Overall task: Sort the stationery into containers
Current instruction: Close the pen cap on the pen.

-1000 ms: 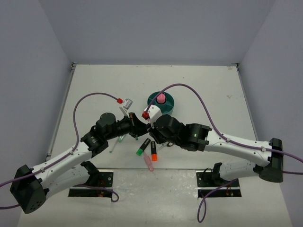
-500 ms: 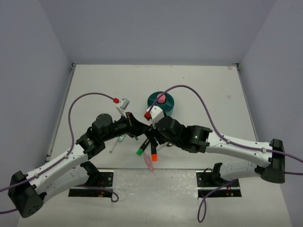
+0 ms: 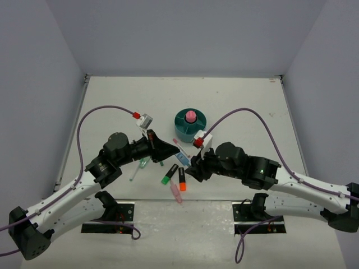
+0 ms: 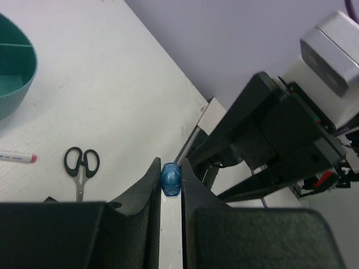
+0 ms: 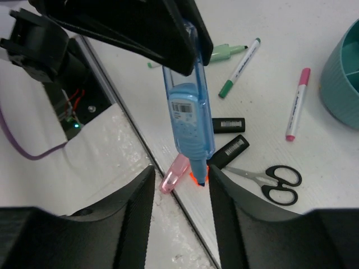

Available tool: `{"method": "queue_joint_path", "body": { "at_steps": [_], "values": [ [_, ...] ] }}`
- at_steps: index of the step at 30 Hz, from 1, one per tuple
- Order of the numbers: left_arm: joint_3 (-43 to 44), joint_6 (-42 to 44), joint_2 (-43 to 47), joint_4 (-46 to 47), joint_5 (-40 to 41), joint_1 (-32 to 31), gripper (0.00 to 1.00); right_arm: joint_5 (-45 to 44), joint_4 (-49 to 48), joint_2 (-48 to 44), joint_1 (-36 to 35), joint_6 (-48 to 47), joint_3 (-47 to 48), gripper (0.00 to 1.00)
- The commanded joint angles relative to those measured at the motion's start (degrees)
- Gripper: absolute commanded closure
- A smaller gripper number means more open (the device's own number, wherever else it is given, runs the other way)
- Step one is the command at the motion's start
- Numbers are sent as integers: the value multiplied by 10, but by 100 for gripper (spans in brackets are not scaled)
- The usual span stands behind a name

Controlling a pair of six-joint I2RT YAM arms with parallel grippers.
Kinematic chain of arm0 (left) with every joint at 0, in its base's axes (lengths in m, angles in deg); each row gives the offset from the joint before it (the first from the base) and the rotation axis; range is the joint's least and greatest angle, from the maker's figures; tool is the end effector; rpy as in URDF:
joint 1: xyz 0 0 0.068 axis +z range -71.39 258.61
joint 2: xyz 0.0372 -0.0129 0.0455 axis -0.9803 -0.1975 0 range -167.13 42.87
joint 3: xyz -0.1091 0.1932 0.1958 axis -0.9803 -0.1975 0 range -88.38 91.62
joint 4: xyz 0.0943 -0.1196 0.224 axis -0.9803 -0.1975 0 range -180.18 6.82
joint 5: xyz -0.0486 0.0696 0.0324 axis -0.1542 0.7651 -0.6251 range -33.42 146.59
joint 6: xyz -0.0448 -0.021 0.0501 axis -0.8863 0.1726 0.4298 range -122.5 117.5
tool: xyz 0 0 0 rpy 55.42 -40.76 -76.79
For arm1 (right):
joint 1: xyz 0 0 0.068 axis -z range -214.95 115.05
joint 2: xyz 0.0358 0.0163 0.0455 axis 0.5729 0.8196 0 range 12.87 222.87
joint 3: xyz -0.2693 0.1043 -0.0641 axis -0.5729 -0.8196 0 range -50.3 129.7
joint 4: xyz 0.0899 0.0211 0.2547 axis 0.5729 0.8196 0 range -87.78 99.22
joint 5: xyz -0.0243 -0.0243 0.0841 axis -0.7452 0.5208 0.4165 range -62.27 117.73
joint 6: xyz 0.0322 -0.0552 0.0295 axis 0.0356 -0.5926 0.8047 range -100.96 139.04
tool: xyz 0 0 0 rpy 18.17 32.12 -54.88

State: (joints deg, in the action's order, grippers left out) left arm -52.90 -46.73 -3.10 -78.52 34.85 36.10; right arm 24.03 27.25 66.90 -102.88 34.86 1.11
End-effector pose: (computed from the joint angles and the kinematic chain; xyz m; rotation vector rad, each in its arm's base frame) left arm 0.1393 -0.1565 0.3201 0.2944 1.8637 -1.4124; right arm 0.0880 0.2071 0.3336 -0.9105 1.9588 0.8202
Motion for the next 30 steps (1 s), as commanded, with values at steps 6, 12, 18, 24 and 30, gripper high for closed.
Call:
{"method": "queue_joint_path", "body": {
  "at_steps": [6, 12, 18, 24, 30],
  "values": [
    [9, 43, 43, 133, -138, -2, 100, 201, -63, -54, 81, 41, -25, 59],
    [15, 34, 29, 142, -150, -3, 100, 272, -97, -50, 82, 40, -18, 66],
    [21, 35, 30, 137, -149, -3, 100, 282, -114, -60, 81, 35, -19, 97],
    [32, 50, 58, 112, -111, -3, 100, 280, -119, -59, 81, 29, -36, 100],
    [44, 65, 94, 97, -61, -2, 100, 286, -123, -61, 81, 29, -64, 100]
  ]
}}
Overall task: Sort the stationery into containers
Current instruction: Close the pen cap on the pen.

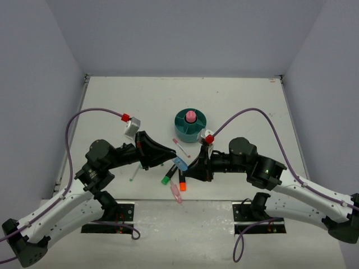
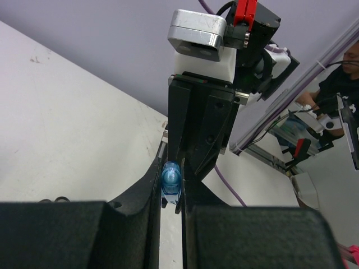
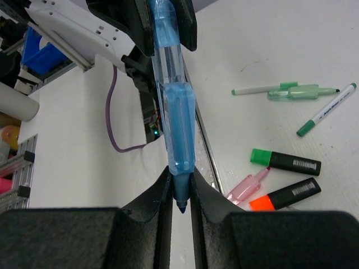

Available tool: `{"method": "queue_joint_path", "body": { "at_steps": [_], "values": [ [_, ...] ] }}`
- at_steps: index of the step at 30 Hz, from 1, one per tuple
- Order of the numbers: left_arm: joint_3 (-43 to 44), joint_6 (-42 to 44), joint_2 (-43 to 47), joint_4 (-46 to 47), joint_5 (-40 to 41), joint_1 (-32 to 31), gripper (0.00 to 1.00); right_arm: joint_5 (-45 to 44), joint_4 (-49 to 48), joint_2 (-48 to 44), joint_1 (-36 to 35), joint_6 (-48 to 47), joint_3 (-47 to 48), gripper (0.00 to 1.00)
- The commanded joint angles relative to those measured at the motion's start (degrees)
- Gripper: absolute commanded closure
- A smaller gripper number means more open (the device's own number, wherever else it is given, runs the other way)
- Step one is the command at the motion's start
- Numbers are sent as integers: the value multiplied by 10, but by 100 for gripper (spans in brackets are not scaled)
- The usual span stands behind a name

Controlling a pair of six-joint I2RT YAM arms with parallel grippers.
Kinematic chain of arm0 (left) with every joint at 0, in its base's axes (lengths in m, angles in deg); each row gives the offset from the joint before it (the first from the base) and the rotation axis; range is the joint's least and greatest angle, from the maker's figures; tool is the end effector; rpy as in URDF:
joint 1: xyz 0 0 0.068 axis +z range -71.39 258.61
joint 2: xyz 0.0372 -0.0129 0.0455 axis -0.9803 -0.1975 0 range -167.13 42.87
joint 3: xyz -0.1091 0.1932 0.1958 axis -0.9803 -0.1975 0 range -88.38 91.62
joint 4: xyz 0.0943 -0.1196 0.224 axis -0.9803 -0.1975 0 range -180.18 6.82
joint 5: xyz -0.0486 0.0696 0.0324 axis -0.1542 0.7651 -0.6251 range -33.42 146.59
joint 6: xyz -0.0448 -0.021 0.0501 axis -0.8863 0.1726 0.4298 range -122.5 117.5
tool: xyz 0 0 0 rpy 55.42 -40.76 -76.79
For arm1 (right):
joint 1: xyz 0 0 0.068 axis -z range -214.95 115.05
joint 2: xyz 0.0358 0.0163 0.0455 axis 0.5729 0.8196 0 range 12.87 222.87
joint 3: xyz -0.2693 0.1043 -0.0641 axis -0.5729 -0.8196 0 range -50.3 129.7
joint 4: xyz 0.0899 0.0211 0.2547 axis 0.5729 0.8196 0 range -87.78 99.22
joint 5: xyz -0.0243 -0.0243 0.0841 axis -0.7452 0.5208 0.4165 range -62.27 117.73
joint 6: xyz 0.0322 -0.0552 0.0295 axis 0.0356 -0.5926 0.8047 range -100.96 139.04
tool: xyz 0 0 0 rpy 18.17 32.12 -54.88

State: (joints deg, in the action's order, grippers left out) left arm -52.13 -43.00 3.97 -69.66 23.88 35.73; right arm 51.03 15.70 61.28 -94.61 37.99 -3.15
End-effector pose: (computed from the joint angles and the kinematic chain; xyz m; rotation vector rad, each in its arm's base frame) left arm 0.1062 -0.1410 0.3655 0.5723 1.5113 -1.5594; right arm 0.0854 0.1911 0.3508 -0.9926 1.7631 1.2946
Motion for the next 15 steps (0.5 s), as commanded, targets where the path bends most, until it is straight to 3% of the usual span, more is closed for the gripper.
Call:
{"method": "queue_joint_path", "body": {
  "at_steps": [1, 8, 15],
  "values": [
    [40, 29, 26, 8, 52, 2, 100, 20, -9, -4, -1, -2, -25, 100],
    [45, 34, 33, 17, 56, 1, 100, 7, -18, -4, -1, 24, -30, 100],
    [-4, 47, 23, 68, 23, 1, 97, -34, -31, 16, -1, 135, 20, 100]
  ]
}}
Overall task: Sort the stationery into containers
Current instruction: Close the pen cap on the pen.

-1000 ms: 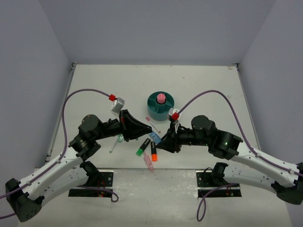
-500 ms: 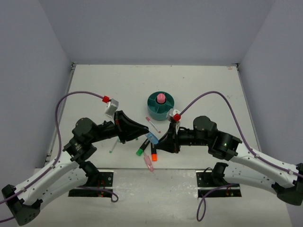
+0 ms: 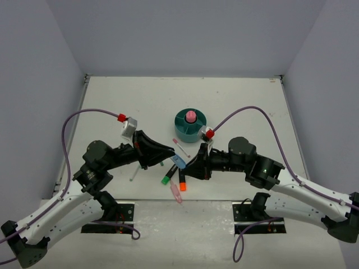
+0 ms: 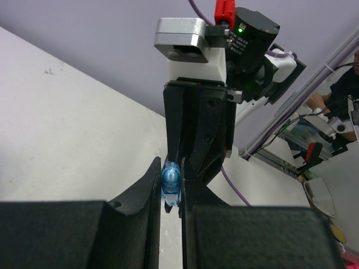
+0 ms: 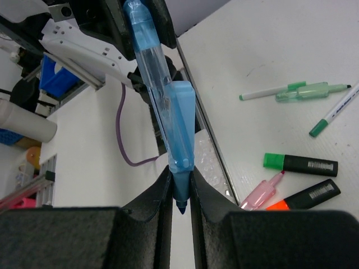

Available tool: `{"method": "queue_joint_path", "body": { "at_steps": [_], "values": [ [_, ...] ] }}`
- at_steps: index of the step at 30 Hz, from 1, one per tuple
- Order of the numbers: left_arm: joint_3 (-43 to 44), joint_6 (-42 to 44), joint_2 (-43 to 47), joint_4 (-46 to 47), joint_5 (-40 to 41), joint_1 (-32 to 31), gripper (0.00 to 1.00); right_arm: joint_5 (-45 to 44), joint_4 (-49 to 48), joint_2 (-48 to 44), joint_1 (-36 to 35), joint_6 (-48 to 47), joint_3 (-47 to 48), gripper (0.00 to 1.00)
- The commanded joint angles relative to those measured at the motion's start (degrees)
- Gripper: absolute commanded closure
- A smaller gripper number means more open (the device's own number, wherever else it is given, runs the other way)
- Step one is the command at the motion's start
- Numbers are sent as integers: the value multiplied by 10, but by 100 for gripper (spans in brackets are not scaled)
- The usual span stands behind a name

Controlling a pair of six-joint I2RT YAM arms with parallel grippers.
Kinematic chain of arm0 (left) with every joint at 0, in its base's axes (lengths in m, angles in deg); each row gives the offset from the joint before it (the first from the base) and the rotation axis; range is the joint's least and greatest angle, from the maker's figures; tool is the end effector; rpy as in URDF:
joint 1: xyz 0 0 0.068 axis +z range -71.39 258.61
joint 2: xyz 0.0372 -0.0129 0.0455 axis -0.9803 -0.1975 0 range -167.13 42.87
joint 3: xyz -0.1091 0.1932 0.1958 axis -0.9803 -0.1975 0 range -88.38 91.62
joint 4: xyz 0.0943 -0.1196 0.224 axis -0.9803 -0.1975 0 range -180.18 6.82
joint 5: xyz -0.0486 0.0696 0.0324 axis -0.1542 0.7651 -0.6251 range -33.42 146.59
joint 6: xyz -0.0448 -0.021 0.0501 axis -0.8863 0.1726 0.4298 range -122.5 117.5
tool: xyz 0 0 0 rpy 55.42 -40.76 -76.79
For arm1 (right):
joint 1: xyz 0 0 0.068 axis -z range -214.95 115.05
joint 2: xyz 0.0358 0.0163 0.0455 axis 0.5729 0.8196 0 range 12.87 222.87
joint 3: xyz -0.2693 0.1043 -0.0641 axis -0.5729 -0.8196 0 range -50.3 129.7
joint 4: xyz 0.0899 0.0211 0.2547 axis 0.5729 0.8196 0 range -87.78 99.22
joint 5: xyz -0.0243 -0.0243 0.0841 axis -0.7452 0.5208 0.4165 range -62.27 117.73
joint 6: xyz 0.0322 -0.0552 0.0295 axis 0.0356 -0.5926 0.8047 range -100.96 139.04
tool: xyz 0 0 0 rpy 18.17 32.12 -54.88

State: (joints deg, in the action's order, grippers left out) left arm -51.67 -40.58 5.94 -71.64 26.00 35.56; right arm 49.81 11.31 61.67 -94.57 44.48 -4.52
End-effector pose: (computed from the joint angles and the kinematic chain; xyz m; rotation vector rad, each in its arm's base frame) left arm 0.1016 -0.1349 0.3698 0.5674 1.4834 -1.5081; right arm 0.0890 0.1946 0.3497 -0.8772 1.7951 1.3619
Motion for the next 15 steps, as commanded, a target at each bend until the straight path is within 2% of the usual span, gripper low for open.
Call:
{"method": "queue_joint_path", "body": {
  "at_steps": [1, 2, 3, 6, 7, 11, 15],
  "values": [
    [-22, 19, 5, 99, -3, 3, 91, -26, 11, 18, -2, 77, 42, 100],
    [-28, 17, 7, 111, -9, 3, 81, -28, 11, 23, -2, 83, 53, 100],
    [-33, 10, 8, 129, -19, 3, 62, -33, 14, 30, -2, 82, 58, 100],
    [-45, 2, 13, 150, -34, 3, 39, -63, 17, 41, -2, 80, 65, 100],
    [-46, 3, 15, 151, -39, 3, 34, -67, 11, 42, -2, 77, 65, 100],
    [-51, 2, 15, 158, -54, 2, 30, -67, -26, 40, -2, 67, 50, 100],
    [-56, -4, 16, 169, -60, 2, 29, -93, -37, 35, -2, 62, 42, 100]
  ]
}}
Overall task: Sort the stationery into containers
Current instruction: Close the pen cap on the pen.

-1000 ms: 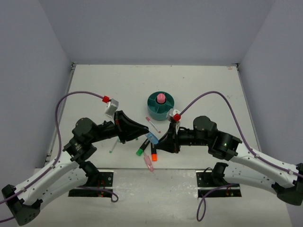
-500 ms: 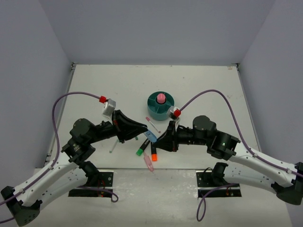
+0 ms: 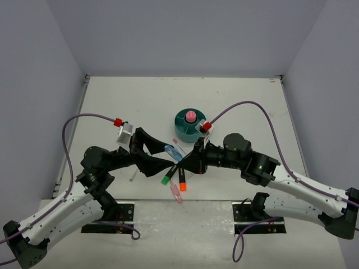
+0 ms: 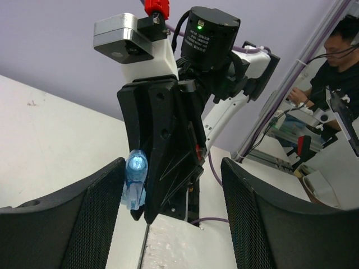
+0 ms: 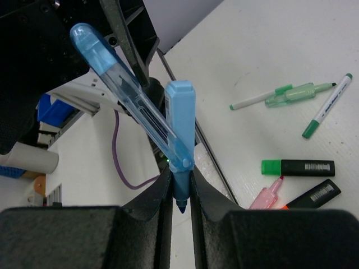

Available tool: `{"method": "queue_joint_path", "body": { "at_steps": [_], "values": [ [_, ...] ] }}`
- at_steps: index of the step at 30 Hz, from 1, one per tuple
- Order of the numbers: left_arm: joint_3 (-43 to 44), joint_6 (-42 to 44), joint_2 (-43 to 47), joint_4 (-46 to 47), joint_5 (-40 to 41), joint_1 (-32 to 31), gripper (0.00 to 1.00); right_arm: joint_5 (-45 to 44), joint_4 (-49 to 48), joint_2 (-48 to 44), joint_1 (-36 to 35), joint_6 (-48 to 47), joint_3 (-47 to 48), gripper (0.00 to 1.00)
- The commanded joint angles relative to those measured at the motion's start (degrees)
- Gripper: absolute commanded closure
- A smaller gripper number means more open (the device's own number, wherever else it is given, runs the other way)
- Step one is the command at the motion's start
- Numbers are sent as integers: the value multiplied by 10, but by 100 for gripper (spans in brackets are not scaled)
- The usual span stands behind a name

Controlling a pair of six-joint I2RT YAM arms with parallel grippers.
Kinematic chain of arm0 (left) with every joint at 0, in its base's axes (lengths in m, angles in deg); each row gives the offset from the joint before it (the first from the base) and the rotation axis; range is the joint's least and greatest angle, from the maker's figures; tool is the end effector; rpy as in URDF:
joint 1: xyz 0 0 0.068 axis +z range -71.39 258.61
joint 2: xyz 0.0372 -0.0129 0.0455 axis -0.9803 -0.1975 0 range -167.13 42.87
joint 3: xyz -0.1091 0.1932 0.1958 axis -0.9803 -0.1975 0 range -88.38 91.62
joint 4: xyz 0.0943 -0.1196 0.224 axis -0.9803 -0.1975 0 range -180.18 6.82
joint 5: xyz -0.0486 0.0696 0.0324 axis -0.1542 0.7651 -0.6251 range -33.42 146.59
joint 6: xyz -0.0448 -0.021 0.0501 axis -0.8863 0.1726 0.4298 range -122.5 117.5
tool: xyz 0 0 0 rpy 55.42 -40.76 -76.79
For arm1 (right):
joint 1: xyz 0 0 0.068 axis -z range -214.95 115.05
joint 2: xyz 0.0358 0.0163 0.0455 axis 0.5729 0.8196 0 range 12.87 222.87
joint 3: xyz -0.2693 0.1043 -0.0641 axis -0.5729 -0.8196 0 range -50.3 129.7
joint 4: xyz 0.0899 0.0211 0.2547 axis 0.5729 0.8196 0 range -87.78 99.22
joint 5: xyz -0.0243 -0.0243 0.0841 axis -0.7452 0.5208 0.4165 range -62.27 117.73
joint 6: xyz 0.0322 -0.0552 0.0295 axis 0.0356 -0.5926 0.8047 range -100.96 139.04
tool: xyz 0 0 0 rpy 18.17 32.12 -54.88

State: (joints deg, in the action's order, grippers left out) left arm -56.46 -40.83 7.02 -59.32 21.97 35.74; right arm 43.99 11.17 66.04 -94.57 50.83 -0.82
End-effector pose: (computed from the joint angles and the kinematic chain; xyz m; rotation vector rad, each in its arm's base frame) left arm 0.0946 -0.1323 0.3659 0.6461 1.3113 -1.5559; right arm 0.1034 0.2084 0.3590 -0.7024 1.8854 1.3448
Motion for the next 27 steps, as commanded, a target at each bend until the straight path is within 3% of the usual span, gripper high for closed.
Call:
{"method": "queue_joint_path", "body": {
  "at_steps": [1, 6, 11, 17, 22, 25, 27],
  "values": [
    [-9, -4, 5, 49, -23, 1, 30, -40, -33, -8, -2, 1, 7, 100],
    [-17, -21, -3, 81, -49, 0, 29, -51, -28, -1, -2, 3, 22, 100],
    [-29, -48, -20, 140, -104, 0, 17, -72, -65, -13, -2, -11, 10, 100],
    [-24, -46, -21, 149, -124, 0, 15, -85, -102, -19, -2, -37, 0, 100],
    [19, 18, 13, -51, 69, 1, 1, -69, -116, -20, -2, -61, -7, 100],
    [36, 17, 32, -101, 146, 0, 0, -76, -119, -29, -2, -70, -22, 100],
    [37, 13, 37, -102, 150, 1, 0, -79, -119, -34, -2, -72, -29, 100]
  ]
}}
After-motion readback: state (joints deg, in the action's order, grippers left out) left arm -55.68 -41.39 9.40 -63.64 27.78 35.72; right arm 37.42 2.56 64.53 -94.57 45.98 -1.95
